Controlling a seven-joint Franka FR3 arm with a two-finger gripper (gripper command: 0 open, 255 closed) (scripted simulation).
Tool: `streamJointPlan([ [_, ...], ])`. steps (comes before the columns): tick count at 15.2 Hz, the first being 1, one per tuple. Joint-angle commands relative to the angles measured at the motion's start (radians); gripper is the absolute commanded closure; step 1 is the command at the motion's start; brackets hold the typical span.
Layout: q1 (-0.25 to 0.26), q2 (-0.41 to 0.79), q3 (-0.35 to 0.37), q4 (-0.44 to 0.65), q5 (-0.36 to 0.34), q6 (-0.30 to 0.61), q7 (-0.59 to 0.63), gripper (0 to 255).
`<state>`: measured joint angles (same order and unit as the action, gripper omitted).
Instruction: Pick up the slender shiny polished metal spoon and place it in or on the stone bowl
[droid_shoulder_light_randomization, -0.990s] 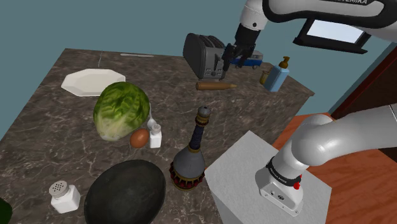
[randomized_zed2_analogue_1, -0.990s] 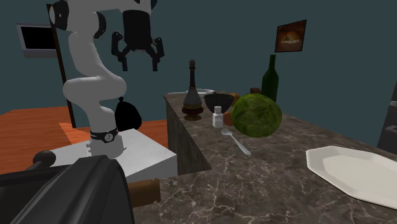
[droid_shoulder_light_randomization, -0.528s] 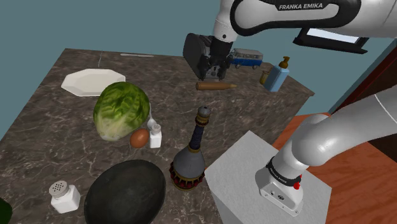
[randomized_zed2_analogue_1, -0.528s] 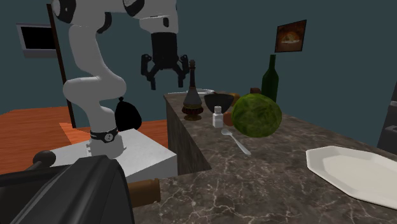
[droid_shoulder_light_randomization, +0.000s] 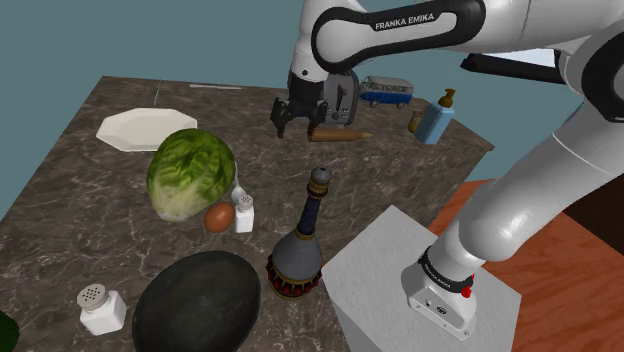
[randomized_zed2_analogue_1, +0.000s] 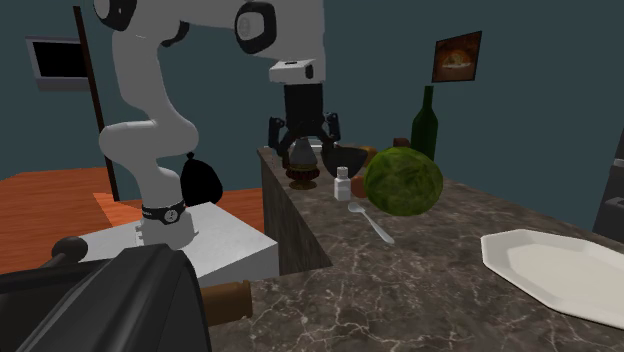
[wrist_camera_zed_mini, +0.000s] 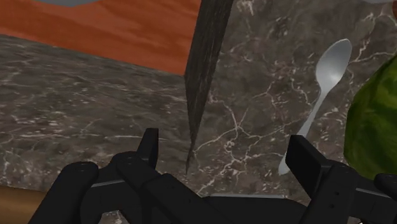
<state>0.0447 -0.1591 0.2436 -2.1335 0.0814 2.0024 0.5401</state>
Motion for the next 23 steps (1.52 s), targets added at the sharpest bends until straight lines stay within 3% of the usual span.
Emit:
streamJointPlan([
  [1,0.005,0.073,0.014,0.042,0.001,0.024,0.043,0],
  [13,0.078,0.544,0.042,0.426,-0.031,0.082,0.269,0],
  [23,0.094,0.598,0.036,0.395,-0.04,0.166,0.278,0],
])
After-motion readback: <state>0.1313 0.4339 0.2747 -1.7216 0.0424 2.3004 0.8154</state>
